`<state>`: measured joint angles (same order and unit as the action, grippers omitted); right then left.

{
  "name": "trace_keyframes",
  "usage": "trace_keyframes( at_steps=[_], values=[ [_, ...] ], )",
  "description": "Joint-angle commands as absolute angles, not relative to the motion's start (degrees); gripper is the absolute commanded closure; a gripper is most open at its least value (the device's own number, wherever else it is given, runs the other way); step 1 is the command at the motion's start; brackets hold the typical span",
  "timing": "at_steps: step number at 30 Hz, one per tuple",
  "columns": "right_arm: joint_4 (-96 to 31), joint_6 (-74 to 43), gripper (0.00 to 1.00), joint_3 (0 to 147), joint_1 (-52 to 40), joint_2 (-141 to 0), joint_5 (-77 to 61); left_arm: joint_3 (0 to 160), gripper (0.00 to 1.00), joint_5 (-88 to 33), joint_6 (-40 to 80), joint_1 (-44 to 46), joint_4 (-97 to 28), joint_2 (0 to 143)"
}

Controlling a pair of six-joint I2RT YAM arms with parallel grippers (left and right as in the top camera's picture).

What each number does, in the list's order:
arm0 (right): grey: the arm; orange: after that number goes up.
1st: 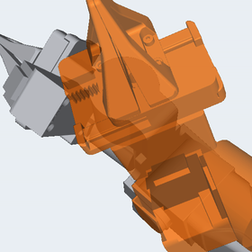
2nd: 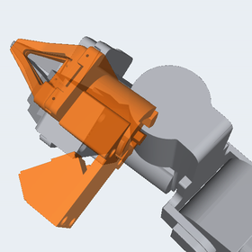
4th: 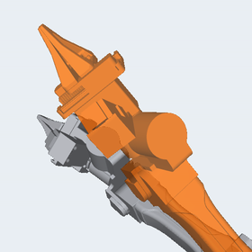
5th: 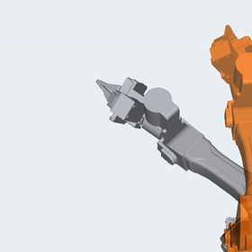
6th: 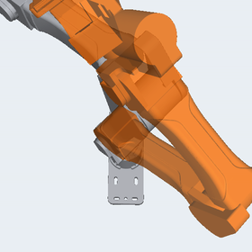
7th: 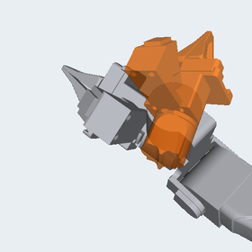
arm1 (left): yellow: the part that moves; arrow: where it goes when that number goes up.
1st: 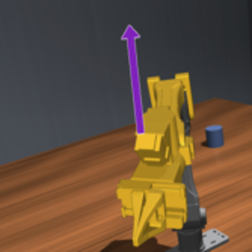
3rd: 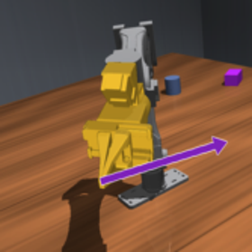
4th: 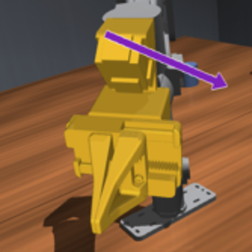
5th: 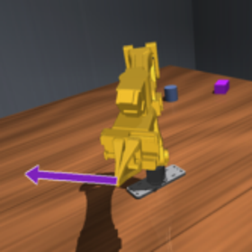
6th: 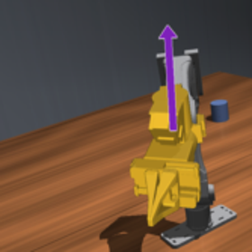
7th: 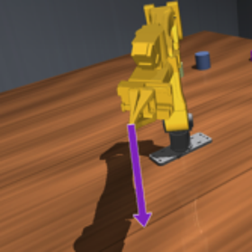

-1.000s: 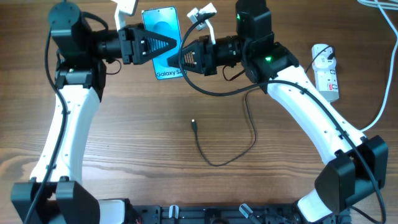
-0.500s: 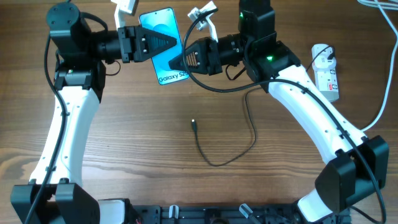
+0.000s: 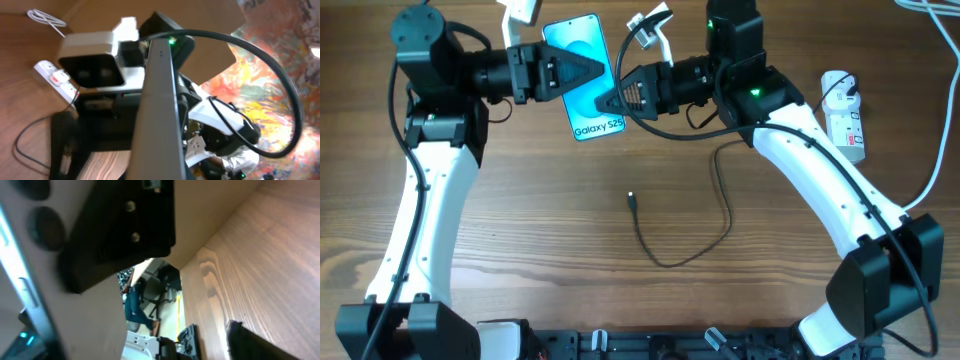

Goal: Plug charger to phone and switch on socket

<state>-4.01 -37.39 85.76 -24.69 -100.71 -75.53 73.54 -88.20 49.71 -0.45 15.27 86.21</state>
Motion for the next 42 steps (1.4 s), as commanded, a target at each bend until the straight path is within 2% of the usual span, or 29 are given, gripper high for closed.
trace_keyframes(
  at_steps=[1,7,11,13,16,18,22,31,42],
  values=[
    [-4.21,-34.81,0.0,85.38,-23.44,-102.1,-74.06,75.09,0.96,-90.37,46.17,-0.95,15.64,84.07],
    [-16.6,-20.82,0.0,85.38,-21.15,-102.1,-69.87,73.84,0.96,-90.17,38.48,-1.19,9.93,85.45],
    [-29.3,-15.97,0.0,85.38,-20.36,-102.1,-55.4,71.07,0.96,-87.46,30.98,-1.19,0.95,87.64],
    [-35.16,-14.83,0.0,85.38,-20.38,-102.1,-46.3,69.12,0.96,-82.43,26.46,-1.19,-6.26,88.66],
    [-43.83,-14.85,0.01,85.38,-20.4,-102.1,-29.89,66.85,0.96,-68.34,17.87,-0.34,-20.56,89.56],
    [-48.53,-14.83,0.0,85.36,-20.43,-102.13,-20.27,66.35,0.96,-53.95,13.45,1.04,-30.26,90.08],
    [-52.47,-15.0,0.0,84.97,-20.43,-102.13,-8.82,66.35,0.96,-29.34,12.38,5.85,-40.45,90.78],
    [-52.56,-15.2,0.0,84.84,-20.38,-102.17,-6.66,66.37,0.96,-4.21,13.93,16.43,-47.09,95.85],
    [-47.59,-15.18,0.0,84.84,-20.38,-102.17,-6.61,66.37,0.94,-2.0,14.59,18.26,-45.69,104.71]
  ],
)
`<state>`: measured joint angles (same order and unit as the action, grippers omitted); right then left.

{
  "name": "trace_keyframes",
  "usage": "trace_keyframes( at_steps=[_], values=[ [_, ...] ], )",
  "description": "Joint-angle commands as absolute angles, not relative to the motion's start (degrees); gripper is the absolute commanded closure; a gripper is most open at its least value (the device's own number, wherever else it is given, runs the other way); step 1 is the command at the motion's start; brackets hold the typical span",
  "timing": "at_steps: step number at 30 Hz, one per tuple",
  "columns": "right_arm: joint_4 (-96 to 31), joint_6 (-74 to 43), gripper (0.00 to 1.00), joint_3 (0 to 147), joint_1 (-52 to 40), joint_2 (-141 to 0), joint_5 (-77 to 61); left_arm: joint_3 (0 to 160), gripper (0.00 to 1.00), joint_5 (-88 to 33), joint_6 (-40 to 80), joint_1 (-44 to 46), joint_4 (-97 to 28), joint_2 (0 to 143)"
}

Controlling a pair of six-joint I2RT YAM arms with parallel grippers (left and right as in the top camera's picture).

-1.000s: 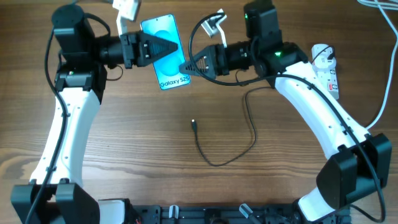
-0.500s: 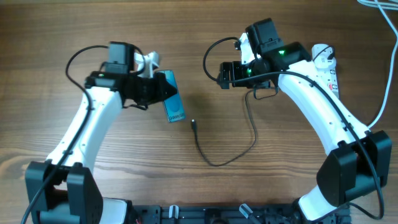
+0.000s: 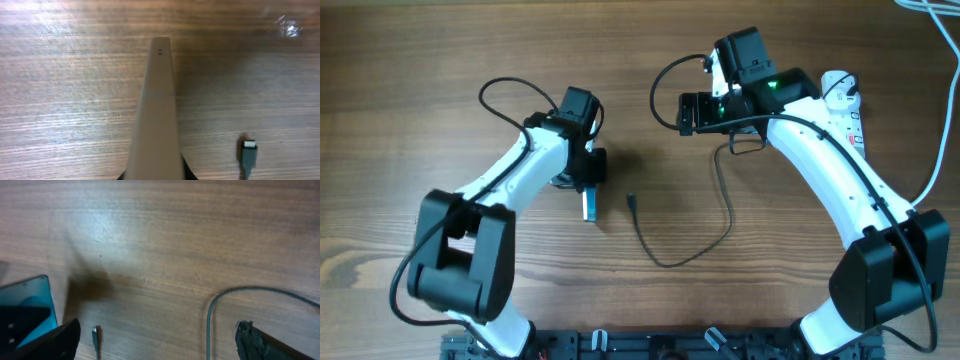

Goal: Plug charger to phone and switch on socket

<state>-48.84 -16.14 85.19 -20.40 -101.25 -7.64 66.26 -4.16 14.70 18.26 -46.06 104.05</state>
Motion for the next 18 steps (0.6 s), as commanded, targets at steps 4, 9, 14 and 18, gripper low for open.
trace_keyframes(
  at_steps=[4,9,14,18],
  values=[
    [-46.68,-15.18,0.0,84.84,-20.38,-102.17,-6.61,66.37,0.8,-2.02,14.59,18.28,-45.84,104.71],
    [-46.54,-15.16,0.0,84.84,-20.38,-102.17,-6.61,66.37,0.81,-2.02,14.59,18.26,-45.87,104.71],
    [-46.54,-15.16,0.0,84.84,-20.38,-102.17,-6.61,66.37,0.8,-2.04,14.61,18.26,-45.87,104.71],
    [-46.54,-15.18,0.0,84.84,-20.38,-102.17,-6.61,66.35,0.75,-2.02,14.61,18.28,-45.87,104.71]
  ],
)
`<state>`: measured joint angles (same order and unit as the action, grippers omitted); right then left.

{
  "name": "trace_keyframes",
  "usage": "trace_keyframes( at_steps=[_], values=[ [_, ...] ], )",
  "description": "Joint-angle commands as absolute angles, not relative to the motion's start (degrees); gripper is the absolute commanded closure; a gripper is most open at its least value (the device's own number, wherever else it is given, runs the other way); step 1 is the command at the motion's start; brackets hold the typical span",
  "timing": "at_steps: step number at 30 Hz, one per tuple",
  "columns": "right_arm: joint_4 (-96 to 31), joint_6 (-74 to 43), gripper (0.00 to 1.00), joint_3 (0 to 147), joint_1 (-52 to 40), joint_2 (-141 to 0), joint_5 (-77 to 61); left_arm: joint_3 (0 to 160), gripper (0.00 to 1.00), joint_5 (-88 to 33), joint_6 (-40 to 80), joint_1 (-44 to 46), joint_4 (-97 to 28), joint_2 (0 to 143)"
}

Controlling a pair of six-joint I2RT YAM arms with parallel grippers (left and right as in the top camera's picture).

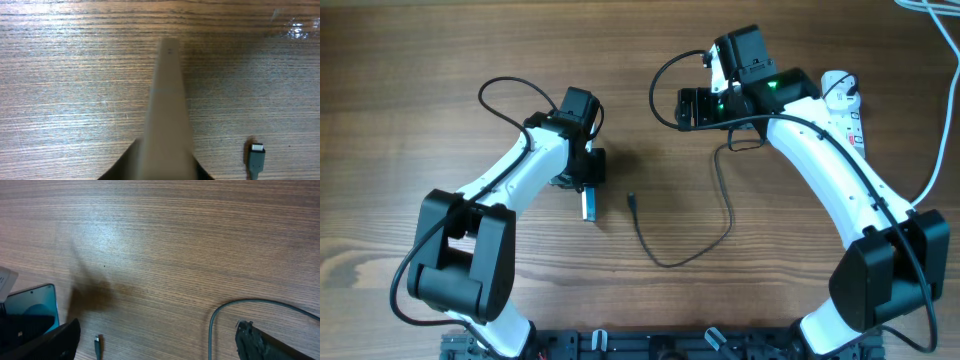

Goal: Plug charger to phone and switch on socket
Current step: 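Lower the phone upright near the cable connector with left gripper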

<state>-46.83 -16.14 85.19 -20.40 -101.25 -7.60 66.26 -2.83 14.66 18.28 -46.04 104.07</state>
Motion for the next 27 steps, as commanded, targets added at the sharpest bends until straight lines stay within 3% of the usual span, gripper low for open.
trace_keyframes(
  at_steps=[1,15,22,27],
  values=[
    [-46.52,-15.18,0.0,84.84,-20.38,-102.17,-6.61,66.3,0.74,-2.04,14.63,18.28,-45.87,104.71],
    [-46.52,-15.16,0.0,84.84,-20.38,-102.17,-6.61,64.88,0.71,-1.37,16.1,19.25,-43.51,104.71],
    [-46.52,-15.16,0.0,84.84,-20.38,-102.17,-6.61,64.95,0.85,1.61,17.21,19.29,-43.86,104.68],
    [-46.52,-15.18,0.0,84.84,-20.38,-102.17,-6.61,66.37,0.87,4.23,17.19,19.29,-47.57,104.68]
  ],
)
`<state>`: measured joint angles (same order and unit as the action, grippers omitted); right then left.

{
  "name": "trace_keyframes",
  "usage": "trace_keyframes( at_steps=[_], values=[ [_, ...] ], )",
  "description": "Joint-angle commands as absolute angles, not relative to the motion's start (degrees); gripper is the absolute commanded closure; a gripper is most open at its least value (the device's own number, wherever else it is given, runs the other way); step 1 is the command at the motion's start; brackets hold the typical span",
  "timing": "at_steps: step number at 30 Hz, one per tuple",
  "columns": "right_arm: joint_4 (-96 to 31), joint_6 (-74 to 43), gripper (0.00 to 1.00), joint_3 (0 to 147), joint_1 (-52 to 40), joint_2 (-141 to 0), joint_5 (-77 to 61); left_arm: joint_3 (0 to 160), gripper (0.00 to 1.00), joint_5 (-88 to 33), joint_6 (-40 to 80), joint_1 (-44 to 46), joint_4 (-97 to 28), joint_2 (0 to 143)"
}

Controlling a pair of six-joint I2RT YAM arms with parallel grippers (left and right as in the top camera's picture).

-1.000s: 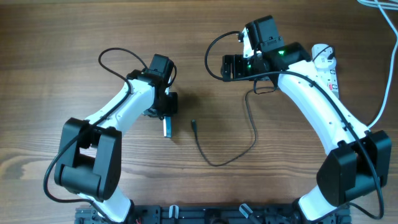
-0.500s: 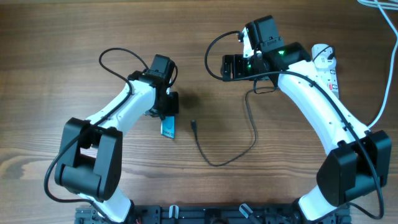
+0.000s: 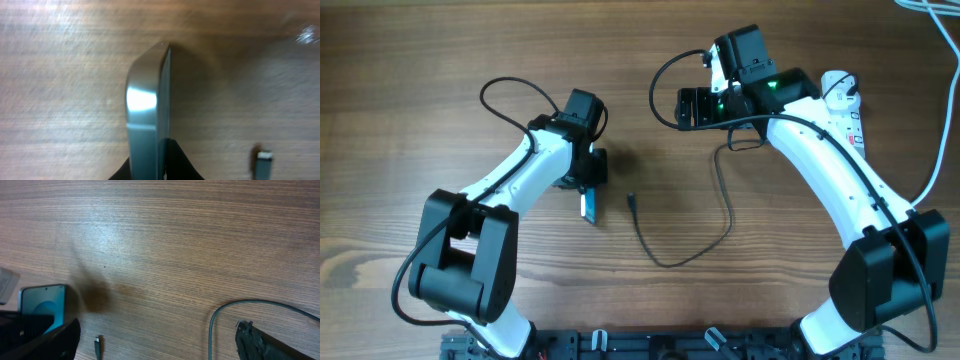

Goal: Plug charger to phone and switch on socket
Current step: 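Lower the phone upright near the cable connector with left gripper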

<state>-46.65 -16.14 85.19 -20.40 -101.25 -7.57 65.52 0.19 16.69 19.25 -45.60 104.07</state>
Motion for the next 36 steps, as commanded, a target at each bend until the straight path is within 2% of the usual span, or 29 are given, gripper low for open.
trace_keyframes(
  at_steps=[1,17,20,24,36],
  values=[
    [-46.52,-15.18,0.0,84.84,-20.38,-102.17,-6.61,66.81,0.87,5.34,17.21,19.29,-48.6,104.68],
    [-46.52,-15.16,0.0,84.84,-20.38,-102.17,-6.61,67.13,0.83,6.42,20.1,21.67,-49.43,104.71],
    [-46.5,-15.16,0.0,84.84,-20.38,-102.17,-6.61,67.11,0.86,9.56,21.71,21.76,-49.58,104.71],
    [-46.52,-15.18,0.0,84.84,-20.38,-102.17,-6.61,67.11,0.96,9.69,21.71,21.76,-49.3,104.71],
    [-46.5,-15.16,0.0,84.84,-20.38,-102.17,-6.61,67.09,0.96,7.53,22.31,21.58,-49.3,104.53]
  ],
)
